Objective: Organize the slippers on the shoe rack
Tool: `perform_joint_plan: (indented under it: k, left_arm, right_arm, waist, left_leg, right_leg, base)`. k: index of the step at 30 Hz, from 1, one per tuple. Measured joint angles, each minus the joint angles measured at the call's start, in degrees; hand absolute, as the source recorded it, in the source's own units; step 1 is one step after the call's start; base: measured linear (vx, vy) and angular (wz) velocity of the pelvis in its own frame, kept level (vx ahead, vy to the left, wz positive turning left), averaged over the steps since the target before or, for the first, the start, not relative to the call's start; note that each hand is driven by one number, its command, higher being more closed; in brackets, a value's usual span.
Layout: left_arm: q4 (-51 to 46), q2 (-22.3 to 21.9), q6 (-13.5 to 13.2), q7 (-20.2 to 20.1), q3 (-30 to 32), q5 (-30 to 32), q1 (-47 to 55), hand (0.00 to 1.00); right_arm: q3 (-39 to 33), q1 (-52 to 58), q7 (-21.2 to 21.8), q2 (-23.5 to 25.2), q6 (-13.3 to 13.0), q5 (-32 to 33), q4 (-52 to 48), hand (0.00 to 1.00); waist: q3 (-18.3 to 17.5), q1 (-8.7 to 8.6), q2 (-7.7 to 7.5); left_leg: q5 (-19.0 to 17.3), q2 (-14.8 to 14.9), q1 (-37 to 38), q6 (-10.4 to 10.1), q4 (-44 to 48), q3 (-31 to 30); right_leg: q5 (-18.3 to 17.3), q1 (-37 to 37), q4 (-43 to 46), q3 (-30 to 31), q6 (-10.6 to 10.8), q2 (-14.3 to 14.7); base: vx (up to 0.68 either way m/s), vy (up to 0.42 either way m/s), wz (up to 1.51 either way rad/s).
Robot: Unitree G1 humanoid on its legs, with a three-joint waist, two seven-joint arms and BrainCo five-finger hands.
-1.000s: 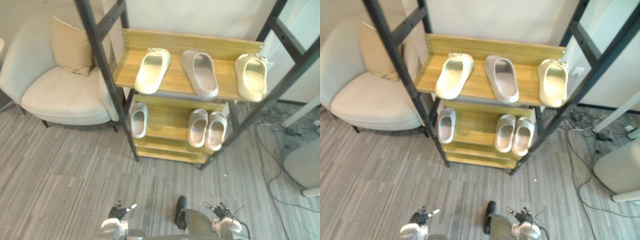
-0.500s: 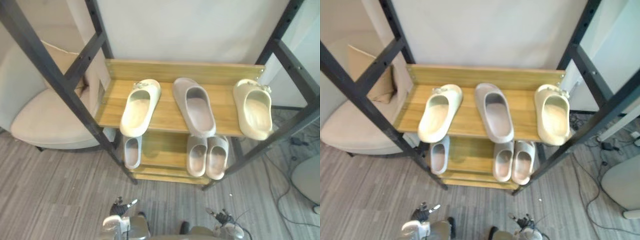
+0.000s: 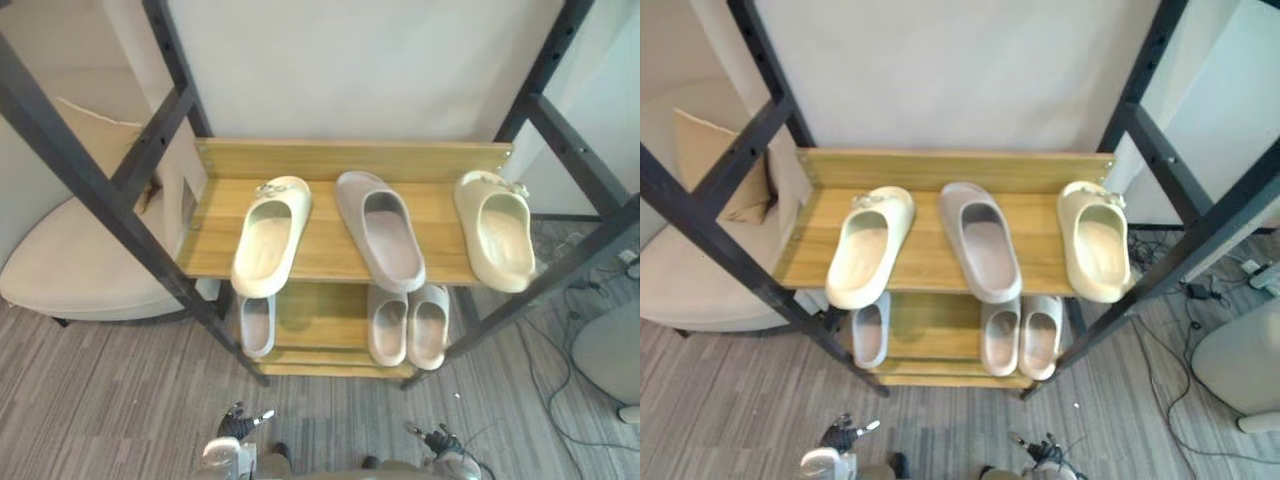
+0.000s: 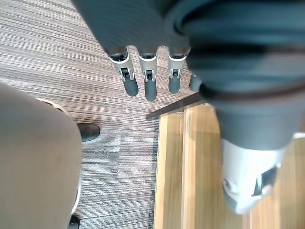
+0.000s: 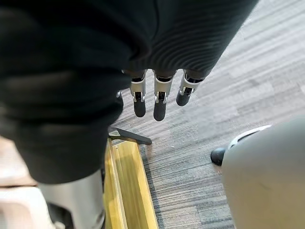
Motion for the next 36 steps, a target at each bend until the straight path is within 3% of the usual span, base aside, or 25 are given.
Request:
perform_joint_plan:
  k: [8, 13, 19, 25, 32, 36]
  left_arm:
    - [-1.1, 0.2, 0.1, 0.7, -1.1, 2.0, 1.2, 0.00]
    - [-3.1, -0.7, 0.0, 0.8, -1.1, 3.1, 3.3, 0.00]
    - [-4.9, -1.3, 0.0, 0.8, -1.8, 3.9, 4.8, 0.00]
    - [-4.9, -0.6, -0.2, 0.8, -4.7, 4.5, 4.6, 0.00]
    - [-3.5, 1.1, -0.5, 0.8, -10.6, 4.5, 3.5, 0.00]
    - [-3.3, 1.2, -0.5, 0.7, -10.8, 4.5, 3.2, 0.00]
  right_arm:
    - [1.4, 12.0, -1.8, -0.4, -0.7, -6.1, -34.8, 0.00]
    - [1.5, 21.4, -1.8, 1.2, -1.4, -9.1, -55.7, 0.00]
    - [5.1, 27.7, -1.7, 1.6, -3.0, -11.2, -73.1, 0.00]
    - [10.2, 27.6, -1.1, 1.6, -6.2, -11.5, -81.9, 0.00]
    - [10.1, 21.4, -1.5, 0.1, -6.3, -13.5, -82.3, 0.00]
    - [9.6, 17.1, -1.8, -1.6, -6.4, -13.5, -82.2, 0.00]
  waist:
    - [-0.7, -1.66, -0.90]
    - [-2.1, -2.67, 0.15]
    - [-3.1, -3.42, 0.97]
    - [-3.4, -3.46, 0.66]
    - [-3.6, -4.03, 0.29]
    - [-3.6, -4.03, 0.21]
  left_leg:
    - [-0.3, -0.2, 1.5, 0.4, -0.8, 4.3]
    - [-1.2, 0.2, 2.5, 0.5, -0.6, 6.3]
    - [-2.8, 0.4, 2.3, 0.7, 1.3, 8.1]
    - [-2.8, 0.0, 2.5, 0.8, 1.4, 8.6]
    - [-2.8, -1.1, 2.4, 1.3, 1.3, 7.6]
    - [-2.7, -1.9, 2.2, 1.7, 1.2, 7.0]
  right_leg:
    - [1.2, -1.0, -0.7, 4.3, 0.3, 0.1]
    - [1.5, -1.2, -0.6, 6.3, 0.5, 0.2]
    - [1.3, -2.0, 0.6, 7.7, 0.8, 0.1]
    - [1.3, -2.4, 1.2, 8.6, 1.1, -0.2]
    - [1.8, -2.0, 0.4, 8.8, 1.8, -1.1]
    - [2.1, -1.9, 0.3, 8.6, 2.3, -1.8]
  base:
    - [0.00, 0.034, -0.28]
    - [-0.02, 0.005, -0.23]
    - [-0.01, 0.010, -0.16]
    - [-0.01, 0.002, -0.05]
    - [-0.02, 0.011, 0.04]
    - [-0.03, 0.034, 0.06]
